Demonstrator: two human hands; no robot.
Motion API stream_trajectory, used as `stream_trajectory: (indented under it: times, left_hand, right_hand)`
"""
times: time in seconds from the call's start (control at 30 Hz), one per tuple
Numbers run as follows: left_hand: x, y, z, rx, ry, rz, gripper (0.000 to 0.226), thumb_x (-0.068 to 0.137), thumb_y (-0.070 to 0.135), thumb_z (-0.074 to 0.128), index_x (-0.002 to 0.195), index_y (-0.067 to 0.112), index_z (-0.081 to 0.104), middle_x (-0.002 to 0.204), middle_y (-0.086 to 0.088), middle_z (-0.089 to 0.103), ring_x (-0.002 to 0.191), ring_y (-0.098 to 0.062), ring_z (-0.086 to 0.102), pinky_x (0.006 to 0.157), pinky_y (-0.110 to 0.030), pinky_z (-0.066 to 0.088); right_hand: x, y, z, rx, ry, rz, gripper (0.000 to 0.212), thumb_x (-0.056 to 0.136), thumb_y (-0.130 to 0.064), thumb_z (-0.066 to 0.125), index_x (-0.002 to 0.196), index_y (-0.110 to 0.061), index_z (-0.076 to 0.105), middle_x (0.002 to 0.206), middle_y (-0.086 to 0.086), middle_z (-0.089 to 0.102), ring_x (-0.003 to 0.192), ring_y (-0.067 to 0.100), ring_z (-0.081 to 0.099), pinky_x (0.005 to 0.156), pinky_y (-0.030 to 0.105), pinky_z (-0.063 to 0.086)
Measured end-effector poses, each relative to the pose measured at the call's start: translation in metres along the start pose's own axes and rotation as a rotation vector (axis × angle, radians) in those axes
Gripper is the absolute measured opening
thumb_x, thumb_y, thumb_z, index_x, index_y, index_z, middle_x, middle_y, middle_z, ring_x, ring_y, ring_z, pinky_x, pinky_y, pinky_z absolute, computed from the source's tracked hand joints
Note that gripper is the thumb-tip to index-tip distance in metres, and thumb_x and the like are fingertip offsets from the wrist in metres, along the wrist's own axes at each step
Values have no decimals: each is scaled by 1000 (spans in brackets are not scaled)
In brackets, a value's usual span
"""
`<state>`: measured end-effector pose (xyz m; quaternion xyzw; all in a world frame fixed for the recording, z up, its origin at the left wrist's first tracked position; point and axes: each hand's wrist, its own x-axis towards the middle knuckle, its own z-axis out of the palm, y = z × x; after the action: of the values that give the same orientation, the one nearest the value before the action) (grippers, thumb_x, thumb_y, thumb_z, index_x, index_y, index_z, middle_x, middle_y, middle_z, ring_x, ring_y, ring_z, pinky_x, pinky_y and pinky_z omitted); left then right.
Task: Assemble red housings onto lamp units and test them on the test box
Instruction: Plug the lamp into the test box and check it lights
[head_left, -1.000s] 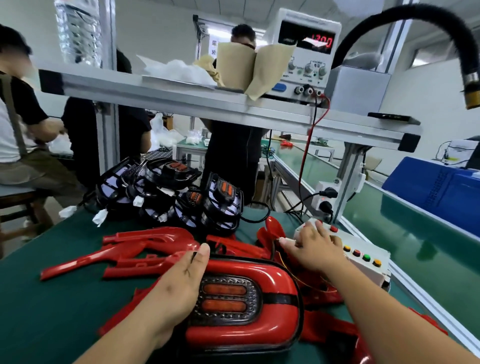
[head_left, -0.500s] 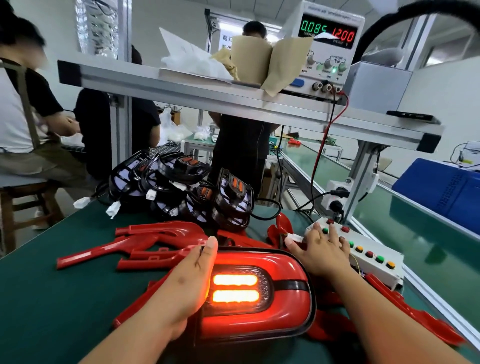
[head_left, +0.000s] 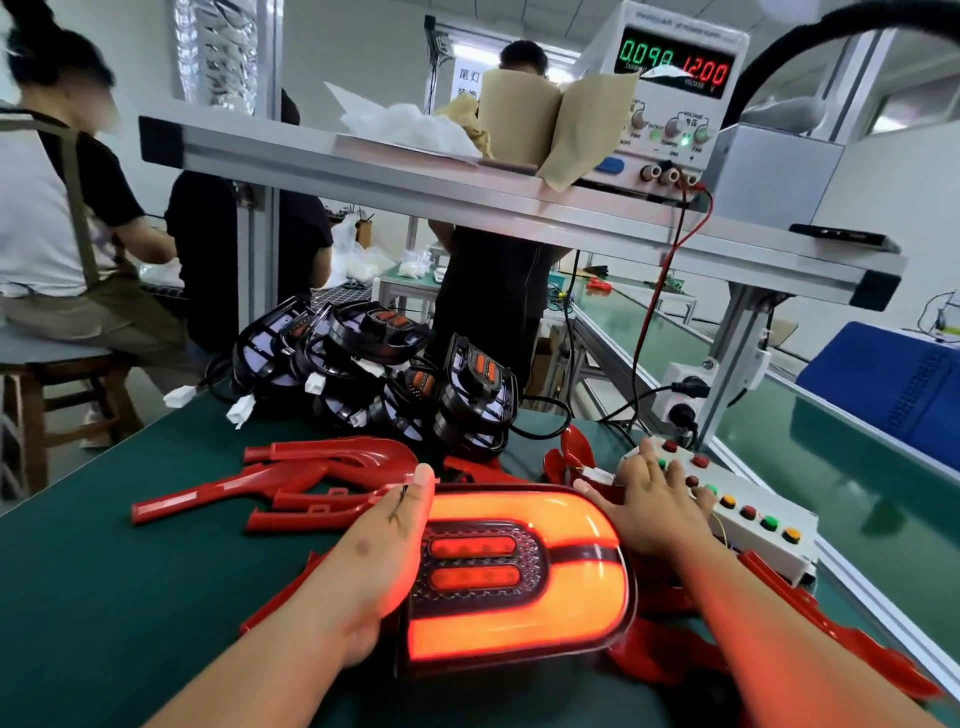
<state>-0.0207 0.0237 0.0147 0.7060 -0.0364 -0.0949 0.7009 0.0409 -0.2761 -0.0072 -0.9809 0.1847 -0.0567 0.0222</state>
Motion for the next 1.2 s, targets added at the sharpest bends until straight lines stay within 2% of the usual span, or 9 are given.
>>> stream_trajectory:
  times: [0.1,0.23,0.3,0.4,0.47,0.9,1.07,1.13,1.2]
  left_hand:
    - [7,-6,-3,-34,-37,-15,74,86,68,35,142,22,47,142,-7,53,132,-27,49,111,-51,38]
    - [6,-7,-5,-126,-107,-98,79,78,75,38,140,26,49,132,-7,62,123,-29,57,108,-54,40]
    - [6,-8,-5,-125,-115,-95,81,76,76,37,139,26,50,131,-7,63,124,-29,57,109,-53,40]
    - [7,-7,-5,-63,-59,-51,96,72,79,33,152,26,30,158,1,31,147,-19,23,120,-47,20]
    - [6,-7,-5,-48,-44,-26,101,70,80,33,154,24,24,161,5,23,149,-15,15,122,-45,15]
    - [9,-11,-5,-83,-56,12,105,67,83,36,154,26,22,161,4,22,149,-16,16,122,-47,17]
    - [10,-15,-6,-130,-114,-49,107,60,88,43,149,28,36,153,-2,41,141,-26,38,116,-53,29]
    - [9,-14,-6,-116,-116,-38,103,65,86,40,150,28,34,155,0,36,144,-24,32,117,-54,26]
    - [7,-12,-5,-104,-111,-21,95,72,82,37,150,28,35,156,0,34,145,-23,29,118,-53,24]
  right_hand:
    - [0,-4,-5,-36,0,5,109,60,-97,8,136,-25,37,164,-4,-1,148,36,11,113,60,10]
    - [1,-10,-11,-57,31,25,104,62,-95,6,126,-20,42,153,4,33,138,38,30,108,59,22]
    - [1,-12,-10,-59,48,29,100,68,-93,10,127,-19,41,148,4,39,134,37,33,107,59,23]
    - [-1,-13,-7,-111,44,19,101,72,-92,12,135,-18,38,153,6,33,139,39,26,110,61,16]
    - [-4,-13,-7,-129,43,17,103,71,-92,11,136,-18,38,154,7,32,140,39,24,111,60,14]
    - [-6,-14,-9,-99,45,31,108,67,-95,18,139,-17,37,154,5,30,139,39,23,111,57,16]
    - [-7,-8,-20,11,27,44,102,73,-91,24,144,-17,30,161,6,16,147,36,11,113,59,10]
    - [-12,5,-24,6,71,97,104,77,-88,23,150,-13,22,163,8,8,149,31,4,115,56,7]
    - [-21,26,-27,-35,126,209,106,79,-87,18,150,-9,22,161,14,15,149,29,10,116,53,9]
